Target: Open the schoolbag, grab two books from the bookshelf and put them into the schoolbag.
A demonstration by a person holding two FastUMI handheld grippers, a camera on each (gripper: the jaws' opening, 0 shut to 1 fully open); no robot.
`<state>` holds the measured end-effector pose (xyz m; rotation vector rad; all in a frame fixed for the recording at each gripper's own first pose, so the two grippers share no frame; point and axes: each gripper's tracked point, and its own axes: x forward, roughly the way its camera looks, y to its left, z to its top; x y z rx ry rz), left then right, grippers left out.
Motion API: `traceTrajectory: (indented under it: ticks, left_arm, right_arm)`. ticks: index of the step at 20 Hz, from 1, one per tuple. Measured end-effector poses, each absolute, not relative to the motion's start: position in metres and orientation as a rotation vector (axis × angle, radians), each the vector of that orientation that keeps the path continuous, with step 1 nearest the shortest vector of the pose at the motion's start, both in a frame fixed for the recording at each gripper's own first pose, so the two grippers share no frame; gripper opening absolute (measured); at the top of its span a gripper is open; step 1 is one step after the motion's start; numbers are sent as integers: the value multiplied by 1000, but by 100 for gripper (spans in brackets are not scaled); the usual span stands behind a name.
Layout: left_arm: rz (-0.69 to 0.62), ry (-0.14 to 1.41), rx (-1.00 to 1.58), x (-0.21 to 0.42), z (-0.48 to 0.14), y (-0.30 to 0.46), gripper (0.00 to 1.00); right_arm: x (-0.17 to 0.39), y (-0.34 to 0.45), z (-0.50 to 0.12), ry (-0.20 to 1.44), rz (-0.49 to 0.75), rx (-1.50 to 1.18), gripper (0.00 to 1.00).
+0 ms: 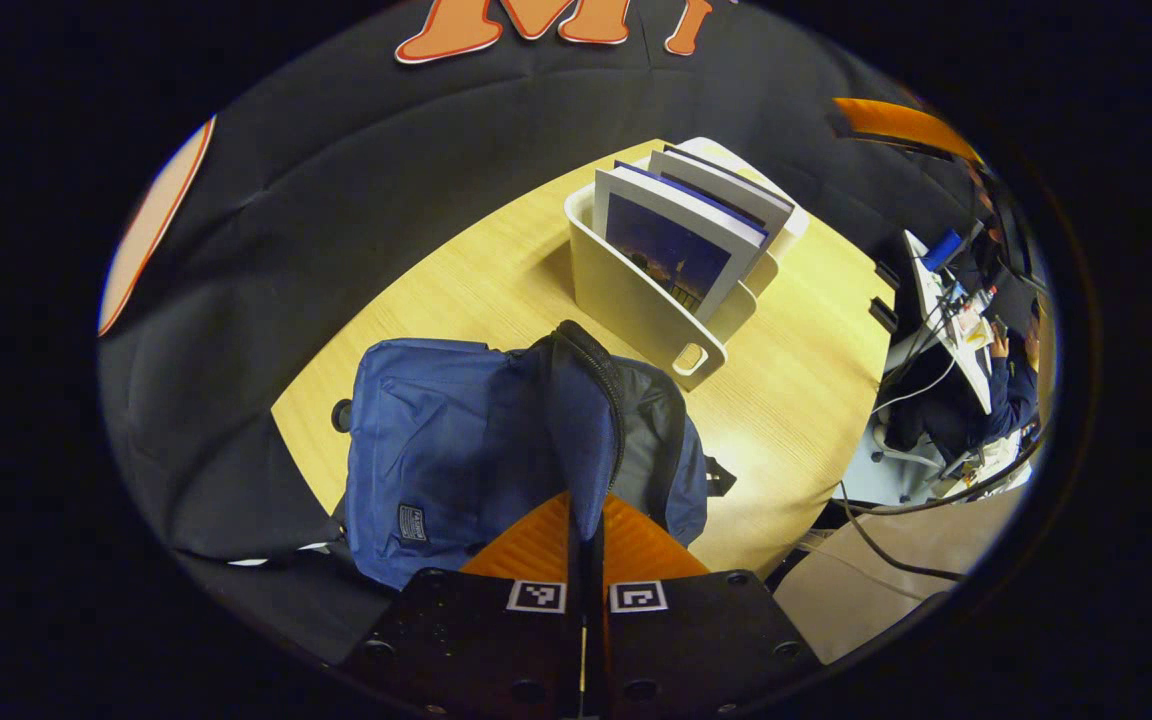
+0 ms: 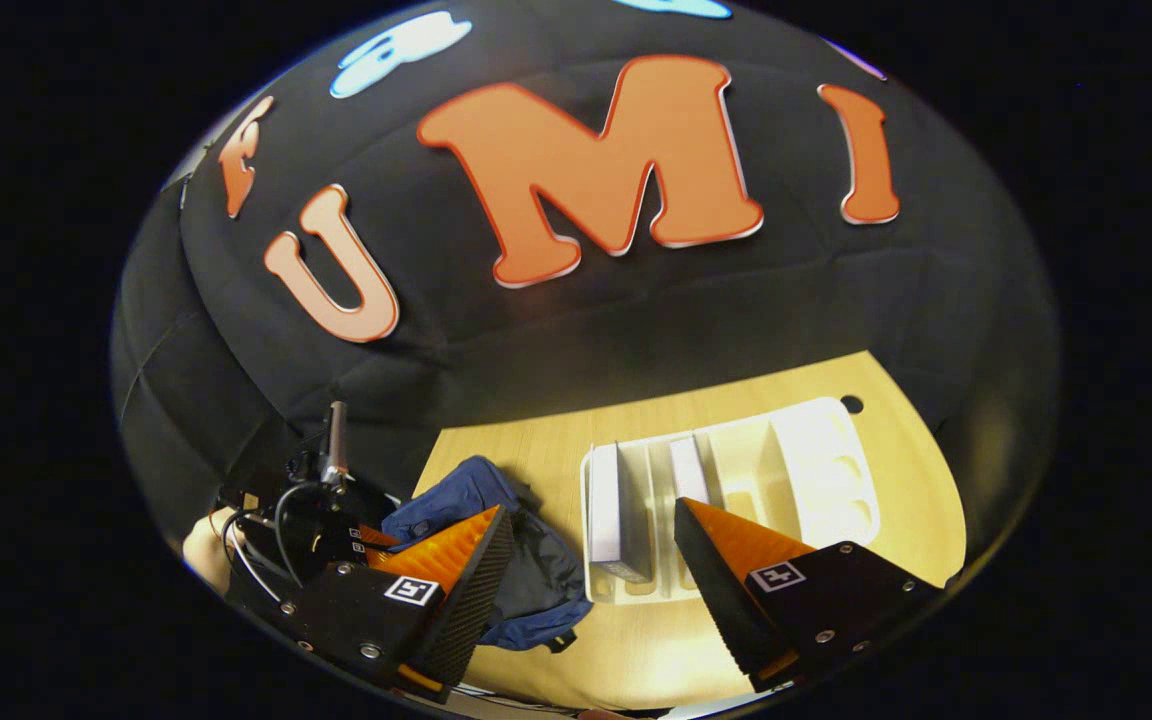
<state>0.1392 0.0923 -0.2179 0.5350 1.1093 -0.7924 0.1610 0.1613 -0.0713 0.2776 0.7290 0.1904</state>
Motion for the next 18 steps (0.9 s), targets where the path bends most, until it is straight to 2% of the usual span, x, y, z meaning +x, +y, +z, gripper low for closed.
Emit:
traceTrajectory:
  ticks: [4,7,15,18]
  left_arm:
    - [-822,1085,564,153,-215,104,2]
    - [-836,1078,585,165,-216,114,2]
    - [-888,1100,588,178,-223,121,2]
    - [-891,1103,588,182,-222,124,2]
  right_arm:
    - [192,183,-116,962,183,231,97]
    - [205,186,-143,1077,157,151,97]
    - [228,182,-201,1216,123,43,98]
    - [223,186,-220,1276,145,-7,98]
